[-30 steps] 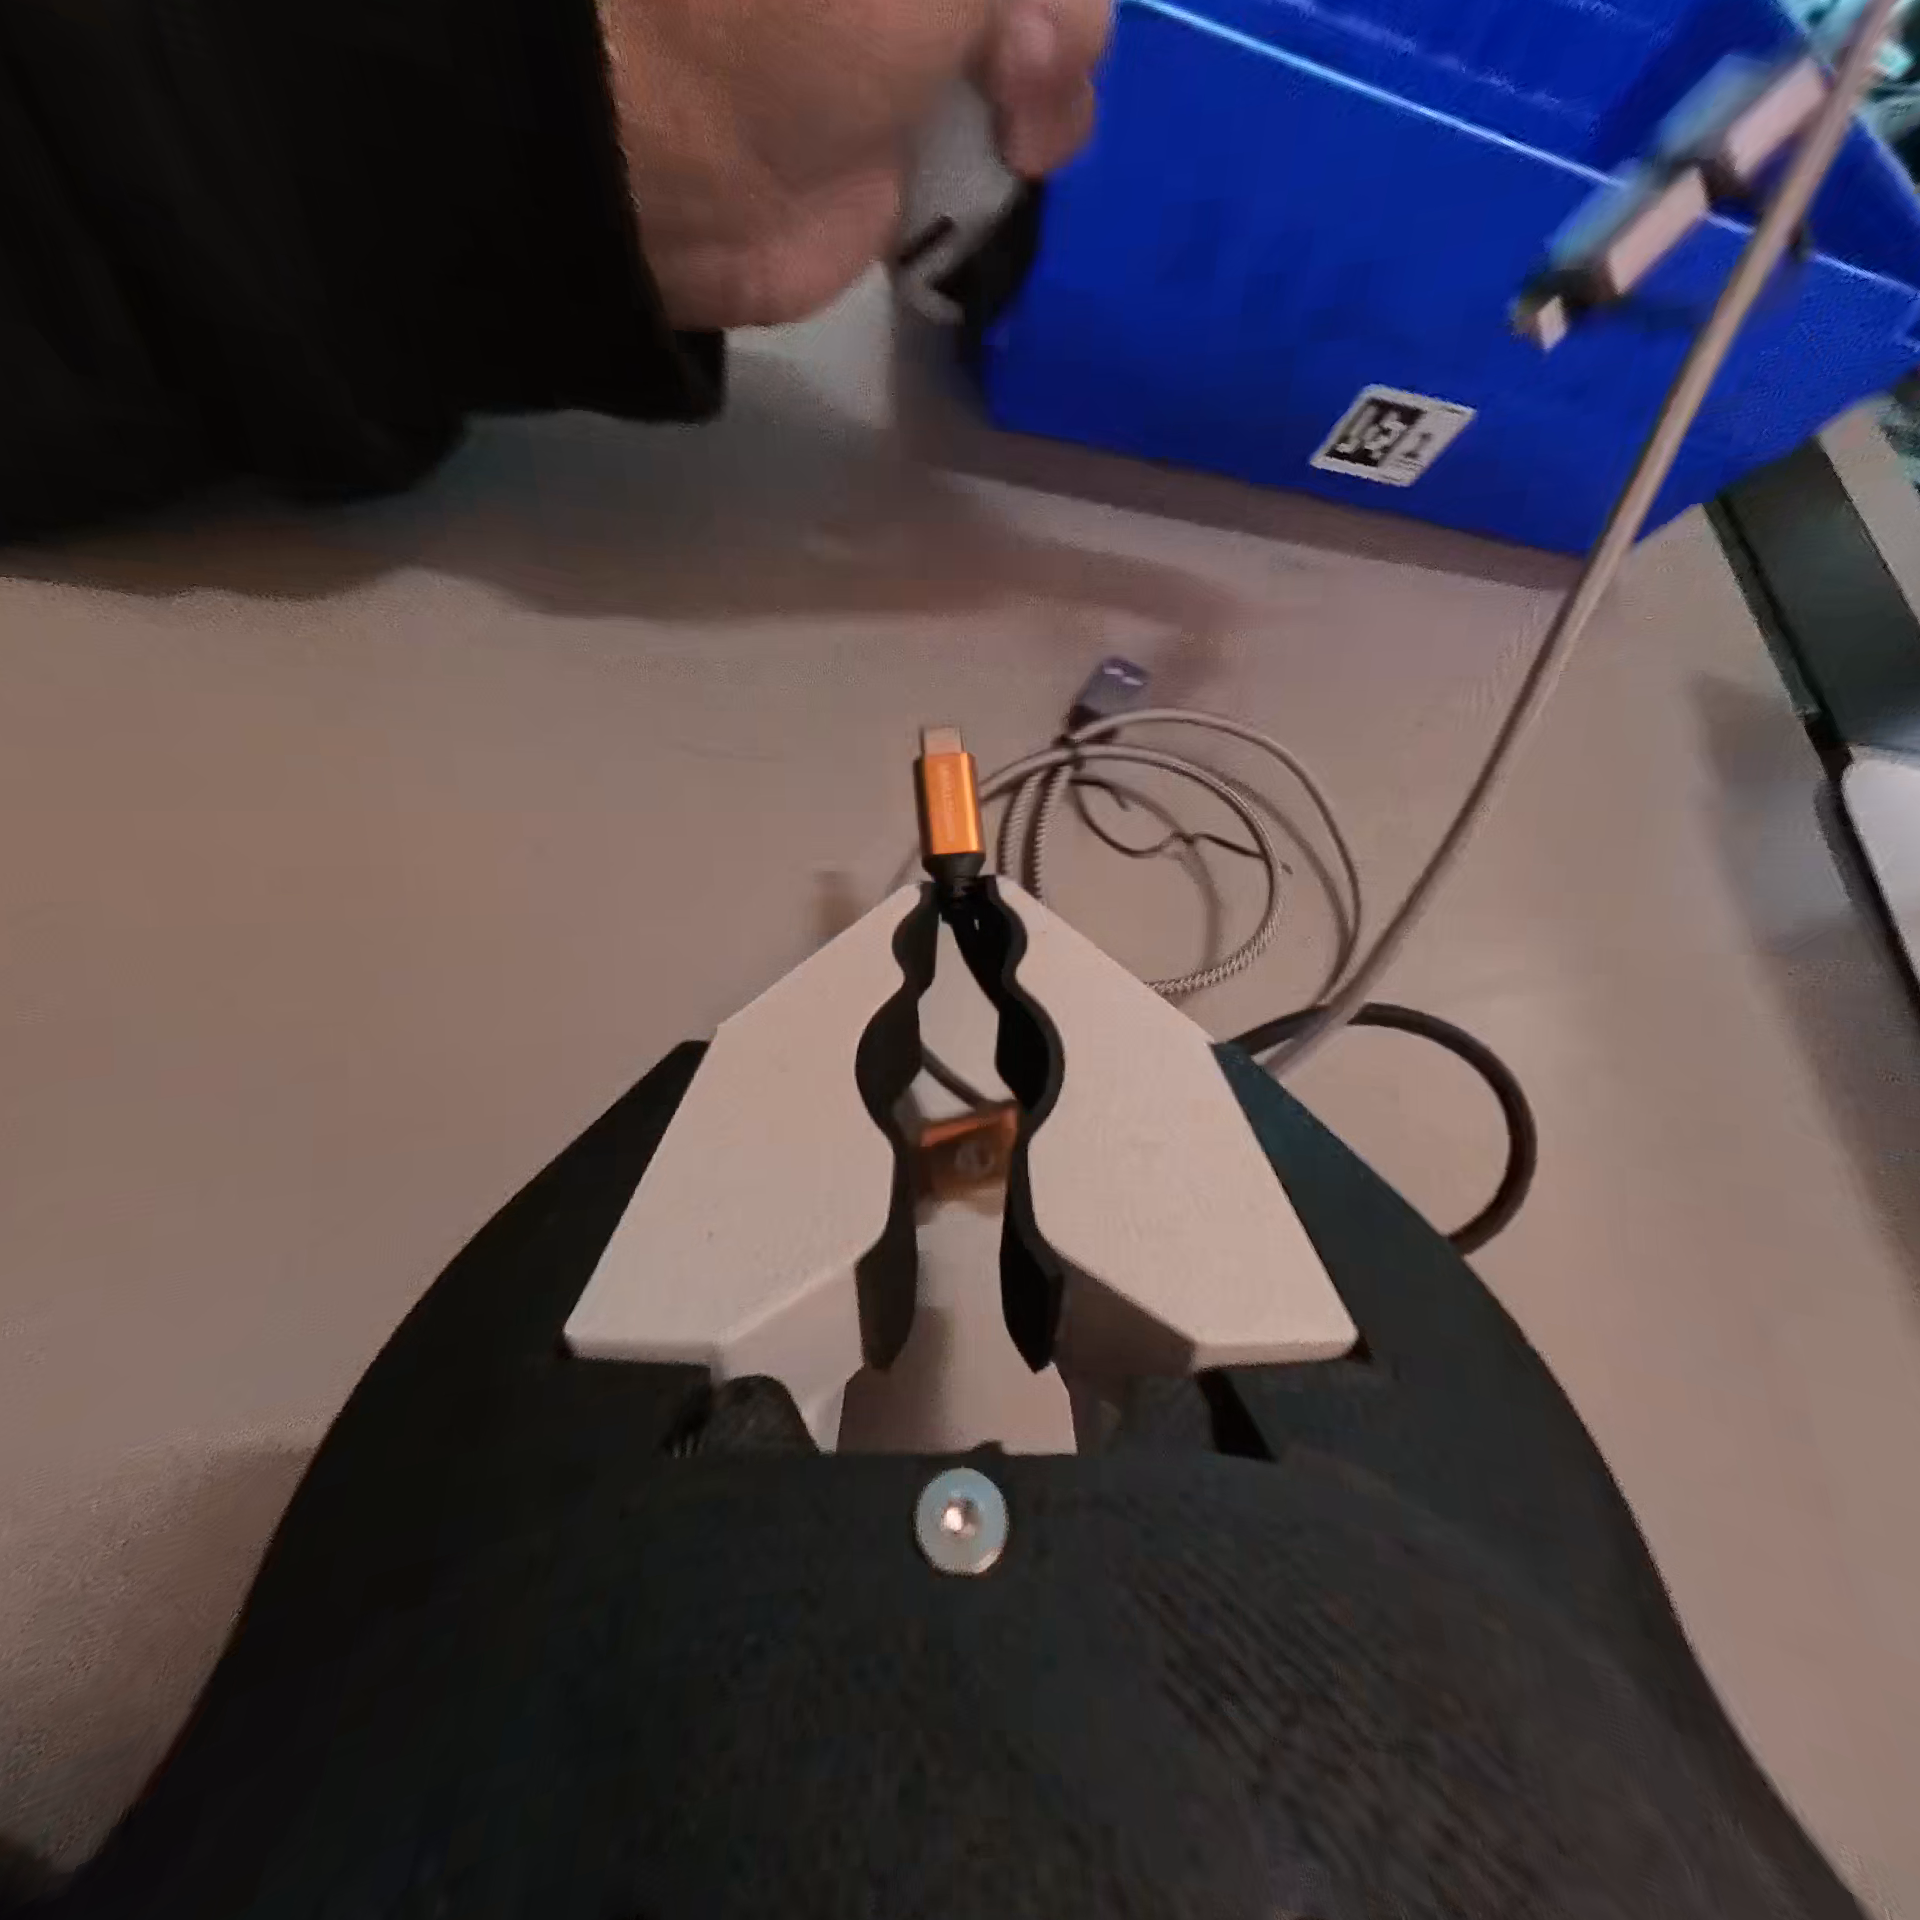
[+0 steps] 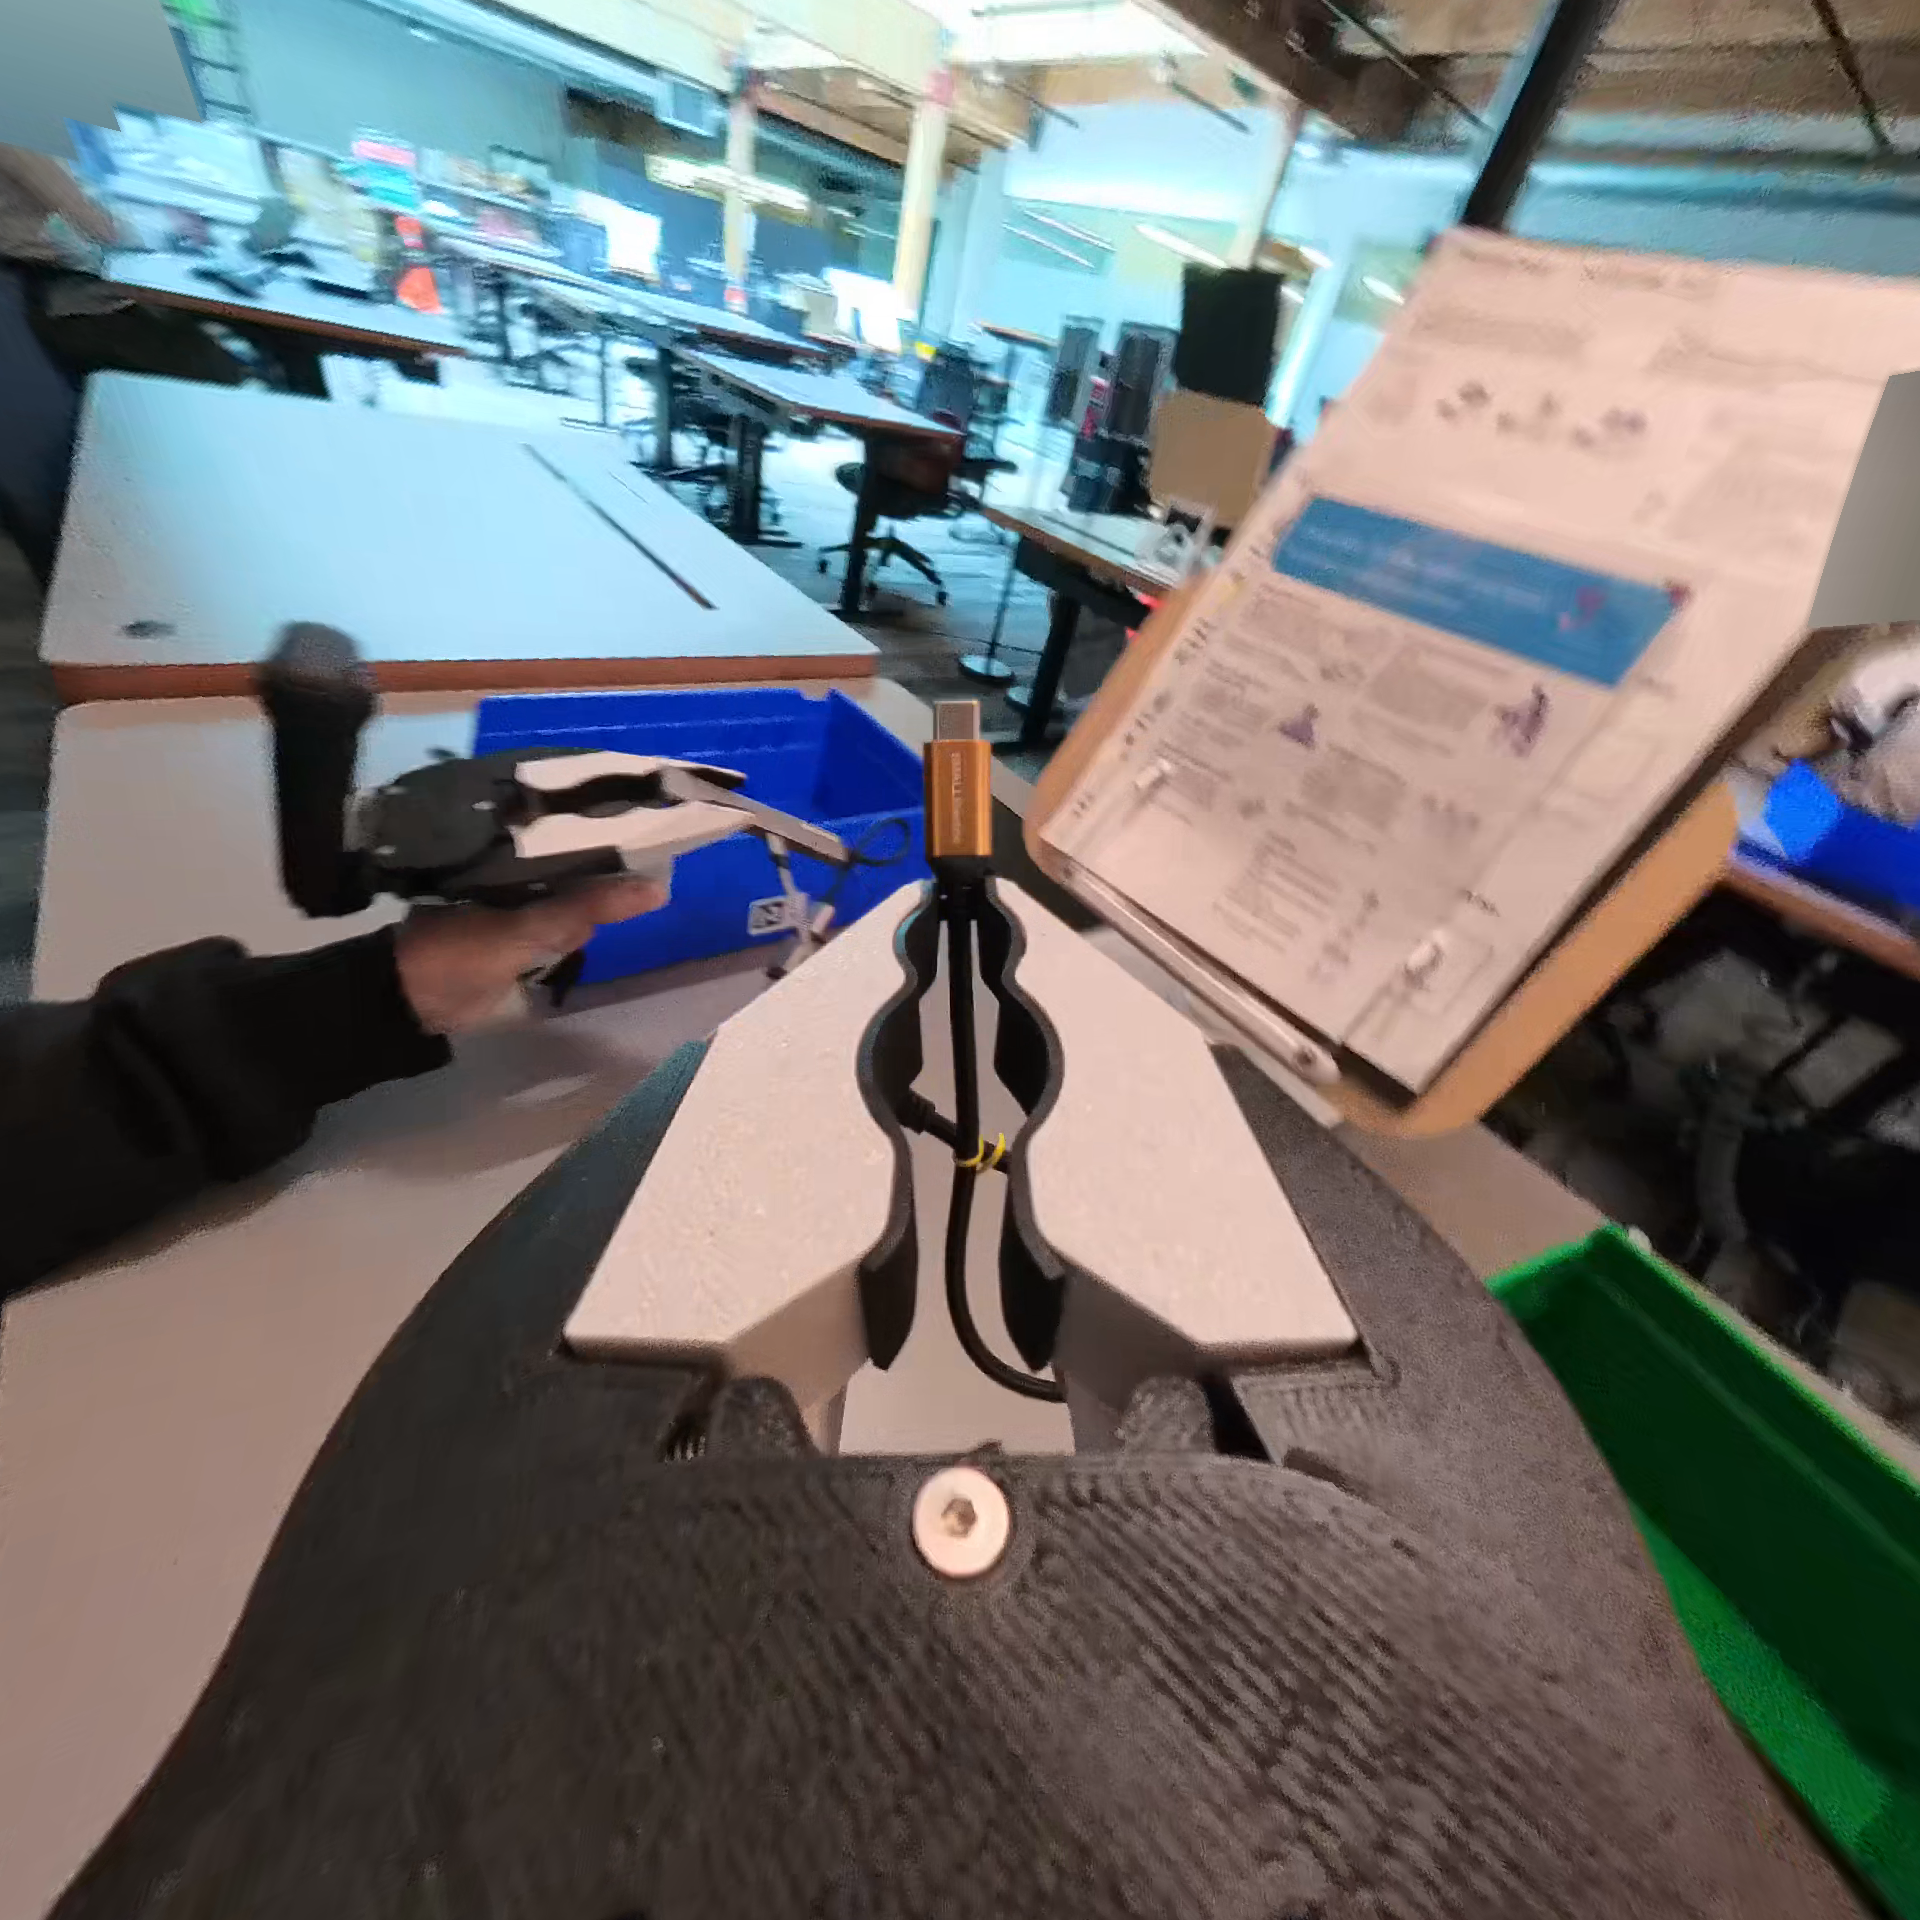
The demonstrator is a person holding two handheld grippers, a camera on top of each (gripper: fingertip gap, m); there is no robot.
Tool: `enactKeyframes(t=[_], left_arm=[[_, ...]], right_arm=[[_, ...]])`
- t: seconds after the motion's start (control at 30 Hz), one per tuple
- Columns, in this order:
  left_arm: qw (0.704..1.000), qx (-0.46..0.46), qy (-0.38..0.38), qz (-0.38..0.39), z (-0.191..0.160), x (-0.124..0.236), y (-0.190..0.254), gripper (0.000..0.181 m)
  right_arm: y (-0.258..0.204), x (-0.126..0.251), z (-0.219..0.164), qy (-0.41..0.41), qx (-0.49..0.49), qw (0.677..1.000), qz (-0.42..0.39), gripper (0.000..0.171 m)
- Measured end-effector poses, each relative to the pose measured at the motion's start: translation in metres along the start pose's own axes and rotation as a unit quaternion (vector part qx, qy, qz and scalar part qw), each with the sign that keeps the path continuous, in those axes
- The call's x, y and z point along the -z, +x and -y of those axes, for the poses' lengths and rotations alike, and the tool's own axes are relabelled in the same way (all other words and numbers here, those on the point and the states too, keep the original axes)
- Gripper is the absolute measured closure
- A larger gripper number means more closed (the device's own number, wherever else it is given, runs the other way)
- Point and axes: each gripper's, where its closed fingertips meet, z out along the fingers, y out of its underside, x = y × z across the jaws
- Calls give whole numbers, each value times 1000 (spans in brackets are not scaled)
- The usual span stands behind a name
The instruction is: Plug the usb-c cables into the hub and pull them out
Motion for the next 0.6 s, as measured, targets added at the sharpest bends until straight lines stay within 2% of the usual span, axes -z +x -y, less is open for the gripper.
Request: enactKeyframes(t=[0.17,0.27,0.37,0.5,0.6], left_arm=[[999,25,2,-36,-2,-2,11,160],[998,38,-1,-52,-4,-2,15,160],[995,63,5,-74,-2,-2,19,160],[991,86,11,-103,0,-2,27,161],[983,107,17,-145,2,-1,39,161]], right_arm=[[44,10,-52,-24,-98,994,-49,165],[64,17,-78,-36,-124,988,-89,165],[92,24,-108,-80,-110,979,-151,165],[134,32,-155,-188,-43,954,-230,165],[147,26,-187,-255,-5,936,-244,163]])
